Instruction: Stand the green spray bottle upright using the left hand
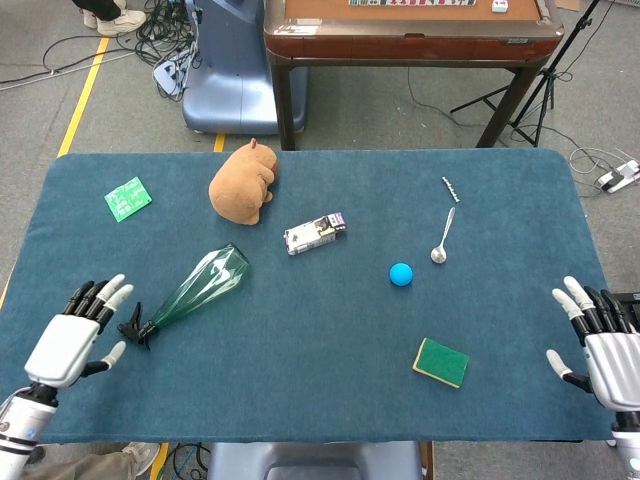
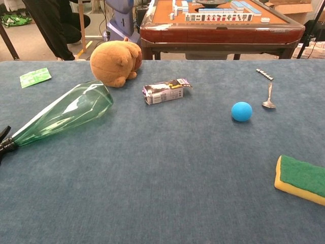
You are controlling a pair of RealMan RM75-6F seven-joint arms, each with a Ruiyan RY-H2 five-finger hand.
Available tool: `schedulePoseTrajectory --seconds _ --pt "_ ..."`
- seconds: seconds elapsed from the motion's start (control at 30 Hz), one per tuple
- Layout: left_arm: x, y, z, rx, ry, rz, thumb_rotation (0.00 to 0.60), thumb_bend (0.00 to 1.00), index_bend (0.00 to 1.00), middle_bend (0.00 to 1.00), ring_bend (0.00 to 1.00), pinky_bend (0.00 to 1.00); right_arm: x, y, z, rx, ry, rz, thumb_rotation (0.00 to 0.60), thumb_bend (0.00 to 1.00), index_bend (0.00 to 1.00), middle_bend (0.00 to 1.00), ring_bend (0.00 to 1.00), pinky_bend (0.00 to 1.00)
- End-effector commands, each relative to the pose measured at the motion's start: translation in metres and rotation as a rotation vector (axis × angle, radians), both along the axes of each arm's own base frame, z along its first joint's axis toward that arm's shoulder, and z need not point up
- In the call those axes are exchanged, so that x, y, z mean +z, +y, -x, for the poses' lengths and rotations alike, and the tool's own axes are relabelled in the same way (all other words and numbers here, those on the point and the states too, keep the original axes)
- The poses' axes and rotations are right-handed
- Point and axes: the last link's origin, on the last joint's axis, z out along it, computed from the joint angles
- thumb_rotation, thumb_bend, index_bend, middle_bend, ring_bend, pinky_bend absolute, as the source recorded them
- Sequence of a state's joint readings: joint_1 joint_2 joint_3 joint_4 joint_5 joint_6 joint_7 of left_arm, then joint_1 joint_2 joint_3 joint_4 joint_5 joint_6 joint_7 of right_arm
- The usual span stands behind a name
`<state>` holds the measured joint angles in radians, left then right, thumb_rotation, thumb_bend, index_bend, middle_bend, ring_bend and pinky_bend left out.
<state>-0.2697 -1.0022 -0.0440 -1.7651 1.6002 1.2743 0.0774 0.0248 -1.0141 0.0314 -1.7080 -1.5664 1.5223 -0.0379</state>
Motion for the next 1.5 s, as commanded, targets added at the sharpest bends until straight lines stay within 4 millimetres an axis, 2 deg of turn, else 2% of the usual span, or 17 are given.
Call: schedulePoseTrajectory --seconds 0.03,0.3,0.63,1.07,1.23,1.4,1.5 --pt "-0.003 0.012 -0.012 -0.070 0.001 0.048 0.600 0.37 0.07 0.00 0.00 0.00 0.000 -0.001 -0.001 0.000 0.002 -0.003 0.600 0.27 0.11 0.05 0.00 0.00" --pt "-0.021 0.040 -0.044 -0.211 -0.046 0.166 0.600 0.37 0.10 0.00 0.00 0.00 -0.001 -0.003 -0.004 0.003 0.008 -0.010 0.600 0.27 0.11 0.05 0.00 0.00" --pt "-0.051 0.073 -0.063 -0.266 -0.019 0.298 0.555 0.37 0.15 0.05 0.00 0.00 -0.002 -0.003 -0.004 -0.002 0.007 -0.015 0.600 0.27 0.11 0.05 0.00 0.00" --pt "-0.090 0.103 -0.081 -0.308 0.156 0.356 0.531 0.37 0.17 0.08 0.00 0.00 -0.005 -0.006 -0.004 -0.008 0.006 -0.027 0.600 0.27 0.11 0.05 0.00 0.00" --pt "-0.103 0.115 -0.084 -0.291 0.197 0.357 0.492 0.37 0.17 0.09 0.00 0.00 -0.005 -0.006 -0.003 -0.009 0.008 -0.025 0.600 0.27 0.11 0.05 0.00 0.00" --pt "-0.113 0.126 -0.084 -0.269 0.240 0.357 0.413 0.37 0.17 0.10 0.00 0.00 -0.004 -0.004 -0.002 -0.014 0.008 -0.022 0.600 0.27 0.11 0.05 0.00 0.00" --pt "-0.117 0.135 -0.083 -0.233 0.257 0.357 0.395 0.37 0.17 0.10 0.00 0.00 -0.003 -0.003 -0.002 -0.017 0.006 -0.020 0.600 0.27 0.11 0.05 0.00 0.00"
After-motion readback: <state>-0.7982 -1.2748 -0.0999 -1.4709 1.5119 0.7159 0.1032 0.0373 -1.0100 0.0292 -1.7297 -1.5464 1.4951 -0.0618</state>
